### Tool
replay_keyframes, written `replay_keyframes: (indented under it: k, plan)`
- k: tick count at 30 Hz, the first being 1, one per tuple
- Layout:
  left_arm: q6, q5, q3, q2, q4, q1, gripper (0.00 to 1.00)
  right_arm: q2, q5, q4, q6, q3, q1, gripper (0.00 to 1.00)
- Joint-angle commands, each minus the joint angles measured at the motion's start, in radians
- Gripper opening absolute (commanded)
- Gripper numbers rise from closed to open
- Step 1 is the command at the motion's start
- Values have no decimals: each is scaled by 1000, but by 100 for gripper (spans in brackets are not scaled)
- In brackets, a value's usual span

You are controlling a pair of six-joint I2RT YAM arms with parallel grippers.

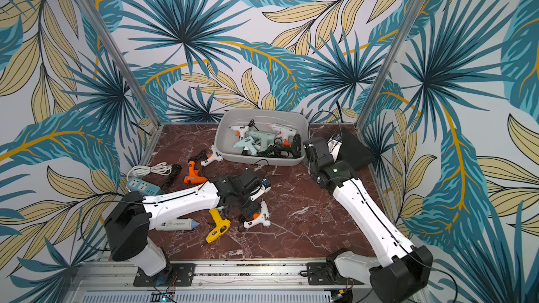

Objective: Put the hot melt glue gun into the storage box
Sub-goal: Pick up the hot melt adhesive gun from the center of the board.

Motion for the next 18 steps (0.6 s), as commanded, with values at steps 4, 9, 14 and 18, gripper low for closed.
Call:
replay_keyframes:
  k: [4,9,14,18]
  plan:
    - [-66,10,28,39,-82,-45,62,-90,82,19,44,-68,-3,99]
    - [-85,7,15,59,-109,-90,62,-126,118,20,57,-89,-4,100]
    - [-82,-5,1,78,-85,-90,62,-133,122,19,60,-95,-5,100]
    - [-75,-1,-3,100,-63,-90,62,-132,117,19,58,-92,-5,100]
